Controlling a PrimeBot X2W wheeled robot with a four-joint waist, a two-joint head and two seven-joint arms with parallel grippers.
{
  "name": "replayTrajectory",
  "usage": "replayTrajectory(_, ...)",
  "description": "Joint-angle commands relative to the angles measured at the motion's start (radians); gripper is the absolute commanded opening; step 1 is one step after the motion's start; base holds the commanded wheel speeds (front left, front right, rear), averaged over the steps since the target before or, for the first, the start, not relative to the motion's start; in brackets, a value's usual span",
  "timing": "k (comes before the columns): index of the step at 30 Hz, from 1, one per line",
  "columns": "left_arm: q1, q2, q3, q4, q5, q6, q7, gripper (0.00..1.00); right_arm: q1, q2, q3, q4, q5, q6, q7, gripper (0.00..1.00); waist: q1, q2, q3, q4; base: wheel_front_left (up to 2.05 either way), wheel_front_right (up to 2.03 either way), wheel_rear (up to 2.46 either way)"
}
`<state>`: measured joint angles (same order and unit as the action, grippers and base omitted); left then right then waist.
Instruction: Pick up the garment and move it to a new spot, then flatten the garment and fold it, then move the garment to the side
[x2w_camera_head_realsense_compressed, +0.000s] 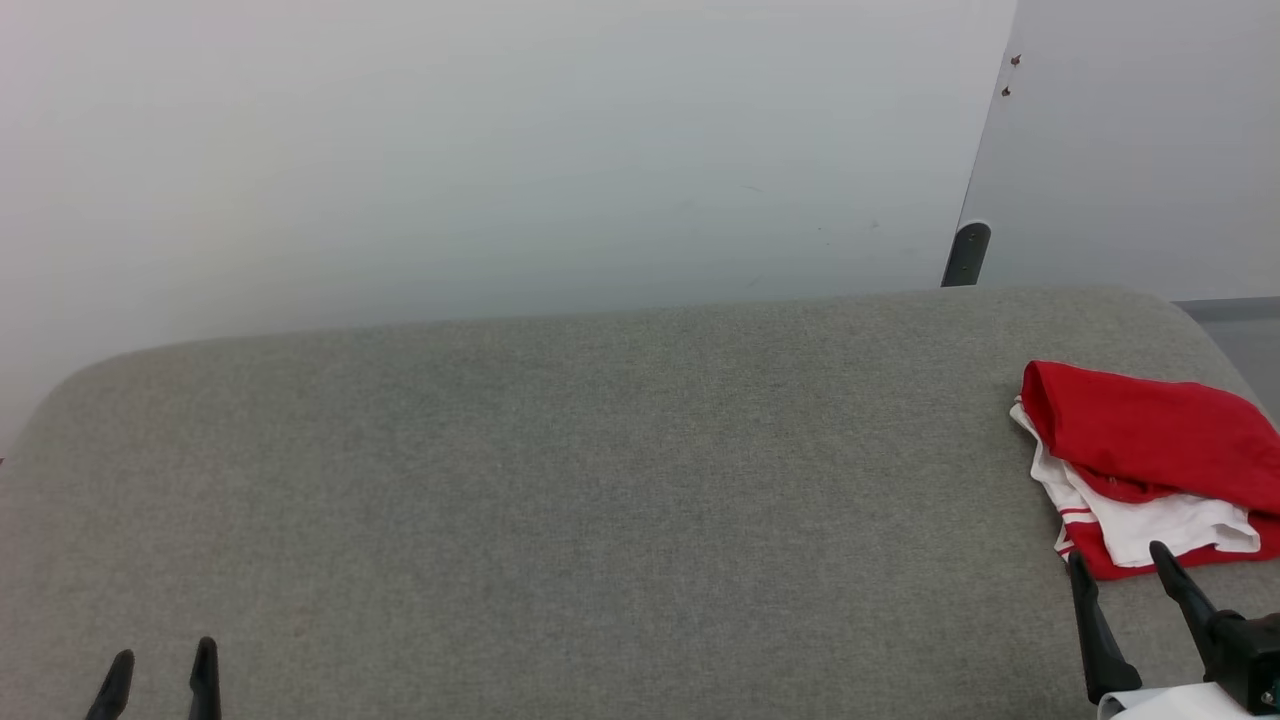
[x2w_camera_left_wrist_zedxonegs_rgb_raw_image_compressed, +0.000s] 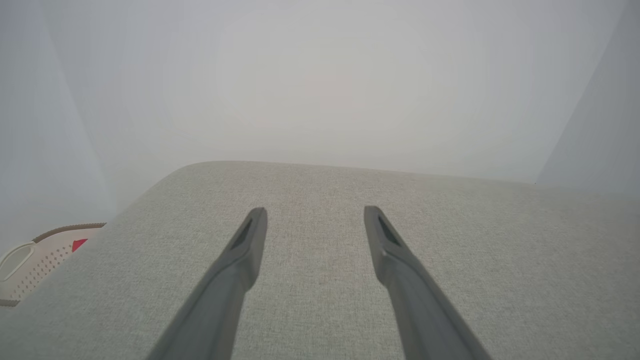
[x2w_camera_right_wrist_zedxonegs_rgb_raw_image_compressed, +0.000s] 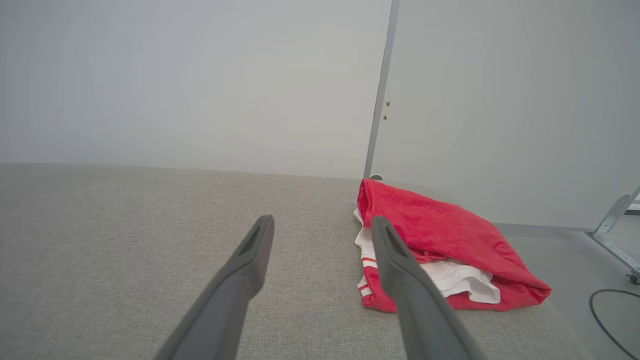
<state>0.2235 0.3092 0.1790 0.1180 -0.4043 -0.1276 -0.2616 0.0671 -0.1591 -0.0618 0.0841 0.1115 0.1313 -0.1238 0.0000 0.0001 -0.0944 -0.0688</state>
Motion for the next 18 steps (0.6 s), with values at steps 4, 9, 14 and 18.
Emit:
replayTrajectory(4, 0.000, 0.000, 0.002, 0.005, 0.009, -0.002, -0.004, 1.00, 0.012, -0.001, 0.008, 0.001, 0.002, -0.001, 0.000, 1.00, 0.0000, -0.0001, 0.000, 0.001, 0.00, 0.00, 0.00)
replayTrajectory(9, 0.009, -0.038, -0.011, 0.043, -0.004, 0.000, 0.008, 0.00, 0.017, 0.013, 0.006, 0.042, 0.004, 0.000, 0.002, 0.00, 0.0000, -0.0001, 0.001, 0.002, 0.00, 0.00, 0.00)
replayTrajectory(14, -0.007, -0.063, -0.016, 0.064, -0.060, 0.000, 0.028, 0.00, 0.014, 0.022, 0.000, 0.068, 0.075, 0.000, 0.018, 0.00, 0.0000, -0.0001, 0.003, 0.003, 0.00, 0.00, 0.00)
replayTrajectory(18, -0.026, -0.074, -0.019, 0.067, -0.125, 0.000, 0.048, 0.00, 0.003, 0.027, -0.003, 0.072, 0.157, 0.000, 0.030, 0.00, 0.0000, -0.0001, 0.006, 0.006, 0.00, 0.00, 0.00)
